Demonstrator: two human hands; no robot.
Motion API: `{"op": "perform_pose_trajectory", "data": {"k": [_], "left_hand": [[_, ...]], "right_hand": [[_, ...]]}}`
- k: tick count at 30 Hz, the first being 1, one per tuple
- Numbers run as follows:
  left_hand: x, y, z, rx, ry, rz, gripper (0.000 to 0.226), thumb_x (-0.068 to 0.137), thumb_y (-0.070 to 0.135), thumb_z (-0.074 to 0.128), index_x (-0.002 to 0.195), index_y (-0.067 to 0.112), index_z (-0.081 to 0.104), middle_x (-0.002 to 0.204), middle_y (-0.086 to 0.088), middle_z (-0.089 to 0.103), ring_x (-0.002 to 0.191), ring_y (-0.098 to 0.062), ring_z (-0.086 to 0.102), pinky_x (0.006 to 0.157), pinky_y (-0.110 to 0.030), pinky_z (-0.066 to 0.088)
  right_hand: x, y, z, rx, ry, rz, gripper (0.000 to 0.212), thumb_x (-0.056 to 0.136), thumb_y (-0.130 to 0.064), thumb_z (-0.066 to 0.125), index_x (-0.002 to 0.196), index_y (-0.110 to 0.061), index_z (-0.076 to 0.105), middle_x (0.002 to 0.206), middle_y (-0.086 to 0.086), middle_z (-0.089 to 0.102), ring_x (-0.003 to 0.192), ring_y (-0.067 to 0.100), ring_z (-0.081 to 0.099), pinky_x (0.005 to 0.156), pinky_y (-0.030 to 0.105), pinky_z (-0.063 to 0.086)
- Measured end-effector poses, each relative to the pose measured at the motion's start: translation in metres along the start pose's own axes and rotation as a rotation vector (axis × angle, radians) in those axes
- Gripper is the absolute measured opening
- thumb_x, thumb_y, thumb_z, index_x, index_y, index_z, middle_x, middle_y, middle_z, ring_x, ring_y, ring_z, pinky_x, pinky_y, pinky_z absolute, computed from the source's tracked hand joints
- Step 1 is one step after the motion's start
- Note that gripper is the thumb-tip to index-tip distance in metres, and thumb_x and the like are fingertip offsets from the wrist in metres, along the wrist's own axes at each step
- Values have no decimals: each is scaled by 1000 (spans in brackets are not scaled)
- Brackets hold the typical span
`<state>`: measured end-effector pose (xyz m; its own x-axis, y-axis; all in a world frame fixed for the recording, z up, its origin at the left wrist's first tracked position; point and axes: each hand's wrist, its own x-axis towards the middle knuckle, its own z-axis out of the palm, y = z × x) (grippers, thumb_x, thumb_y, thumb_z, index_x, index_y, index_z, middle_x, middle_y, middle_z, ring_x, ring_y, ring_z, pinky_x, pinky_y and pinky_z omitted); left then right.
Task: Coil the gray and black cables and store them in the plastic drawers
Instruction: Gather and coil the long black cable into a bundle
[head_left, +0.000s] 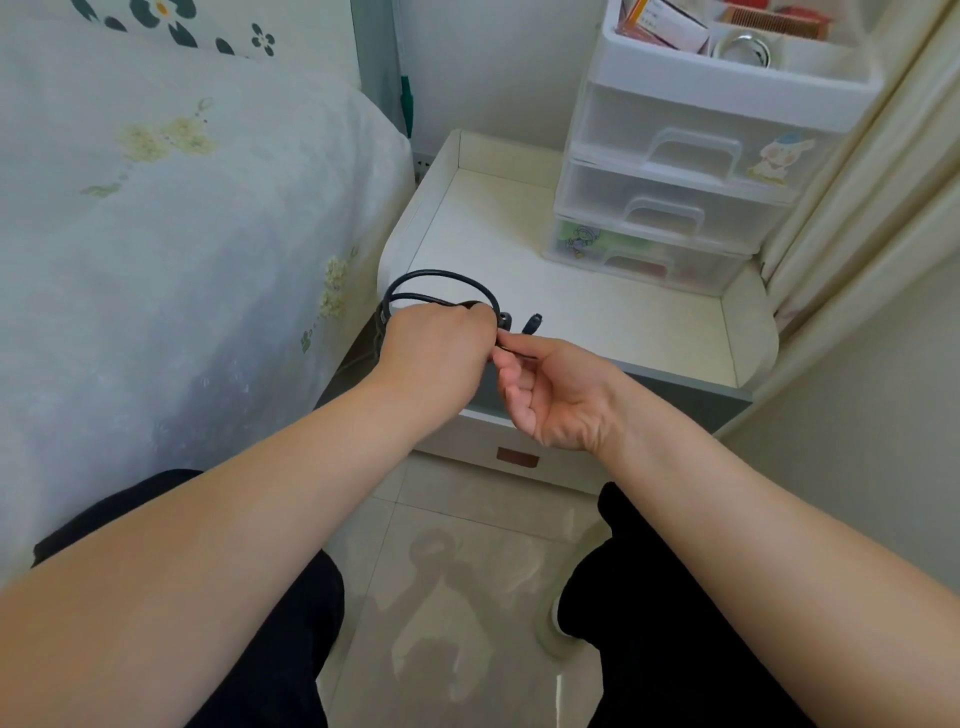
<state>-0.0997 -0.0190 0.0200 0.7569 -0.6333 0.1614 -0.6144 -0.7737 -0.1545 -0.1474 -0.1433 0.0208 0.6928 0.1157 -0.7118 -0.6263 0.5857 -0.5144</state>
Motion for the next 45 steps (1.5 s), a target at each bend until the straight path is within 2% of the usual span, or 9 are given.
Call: {"op": "perform_pose_trajectory", "data": {"k": [6,12,14,17,27,32,35,39,45], "left_hand": [[5,-14,2,-115,30,-44,17,84,19,53,86,20,36,83,-5,61,66,-24,40,48,-28,22],[4,-14,9,-297,-96,-19,25,88,44,54,98,21,56,92,-4,64,80,-27,56,60,-30,38],[5,-15,10,-333,-122,-6,26,87,46,55,99,23,57,89,-1,62,77,-22,50,61,-29,39],[7,-19,12,-377,-176,19,26,86,47,57,91,22,53,84,4,56,80,-20,51,63,-30,41],[7,-15,15,-289,-246,70,20,86,42,58,81,28,45,71,6,49,72,-19,51,58,-28,38],[9,-13,22,-130,-238,3,7,88,28,51,83,24,55,66,5,45,55,-12,40,46,-24,25],[9,-11,24,-40,-200,-2,9,88,21,51,85,22,60,65,4,42,56,-14,41,45,-23,20],[9,-3,19,44,-134,8,12,80,5,52,80,17,55,63,3,42,65,-19,47,46,-25,20],[9,4,20,27,-119,-43,17,81,4,54,90,17,57,74,1,47,70,-21,45,46,-26,20]], "right_hand": [[-11,-17,-1,-304,-83,-134,32,95,-28,51,81,-9,72,71,4,74,53,9,67,50,24,57],[-10,-15,-11,-1097,213,-841,8,86,-18,68,88,-18,60,67,3,67,61,16,66,65,30,56],[-9,-13,-13,-1268,194,-946,14,86,-19,67,98,-26,66,75,-4,68,73,15,66,75,32,53],[-7,-14,-15,-1406,147,-994,15,87,-18,66,101,-19,73,91,-8,69,88,13,64,86,35,50],[4,-3,-9,-2009,340,-1540,35,90,-31,40,77,-6,60,72,10,57,64,30,55,44,31,41],[10,8,-4,-2026,496,-1451,23,83,-18,57,63,-6,54,57,9,53,47,27,50,45,23,24],[8,8,3,-2053,551,-1191,21,92,-20,51,73,-10,52,67,7,49,59,29,47,51,27,24],[11,-3,5,-1576,526,-634,28,88,-26,47,74,-4,60,64,6,52,61,23,45,56,28,33],[14,-6,7,-1244,460,-539,24,85,-23,53,66,-9,56,52,5,39,52,20,31,52,26,26]]}}
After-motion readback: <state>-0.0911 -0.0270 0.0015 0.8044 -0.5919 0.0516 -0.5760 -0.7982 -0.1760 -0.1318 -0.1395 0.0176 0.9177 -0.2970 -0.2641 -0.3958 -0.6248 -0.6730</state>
